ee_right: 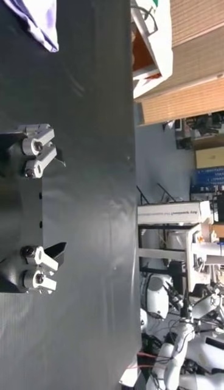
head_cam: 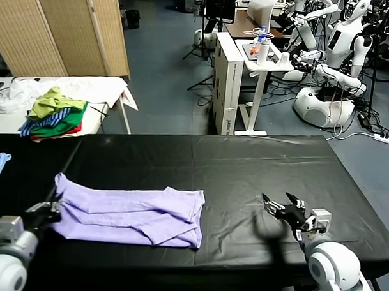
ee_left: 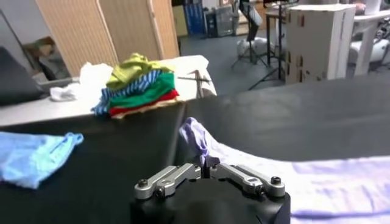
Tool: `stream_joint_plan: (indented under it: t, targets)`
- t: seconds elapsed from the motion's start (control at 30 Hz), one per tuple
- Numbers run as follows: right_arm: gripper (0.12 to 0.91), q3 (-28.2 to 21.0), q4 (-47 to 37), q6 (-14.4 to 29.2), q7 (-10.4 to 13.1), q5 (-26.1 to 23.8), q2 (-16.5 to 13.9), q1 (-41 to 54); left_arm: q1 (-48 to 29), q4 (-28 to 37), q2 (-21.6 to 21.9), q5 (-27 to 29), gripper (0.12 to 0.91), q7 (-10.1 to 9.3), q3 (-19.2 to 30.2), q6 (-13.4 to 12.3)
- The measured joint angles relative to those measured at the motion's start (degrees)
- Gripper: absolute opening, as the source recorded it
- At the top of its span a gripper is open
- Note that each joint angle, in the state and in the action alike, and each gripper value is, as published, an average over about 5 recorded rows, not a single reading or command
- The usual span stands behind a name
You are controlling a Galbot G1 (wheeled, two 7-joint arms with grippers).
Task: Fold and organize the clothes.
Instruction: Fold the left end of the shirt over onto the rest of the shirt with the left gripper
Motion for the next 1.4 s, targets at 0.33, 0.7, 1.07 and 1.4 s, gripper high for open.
stream_joint_plan:
  t: [0.33, 0.7, 1.07, 1.4]
  targets:
    - [0.907, 1.11, 0.2, 0.24, -0.13, -1.69, 1.44, -2.94, -3.23, -4.5, -8.42, -7.78, 0.173, -4.57, 13.17, 0.88]
    - [0.907, 0.84, 0.17, 0.27, -0.15, -3.03, 2.6, -3.85, -5.44, -5.11, -13.33, -8.13, 0.173, -4.83, 22.31, 0.89]
    - [0.907, -0.27, 0.05, 0.25, -0.15, -4.63, 3.88, -4.22, -6.95, -5.82, -14.36, -8.34, 0.173, -4.89, 26.69, 1.07]
    - [0.907, 0.06, 0.03, 0.15, -0.07, -4.86, 3.94, -4.48, -8.59, -2.72, -16.88, -4.79, 0.173, -3.47, 29.73, 0.45]
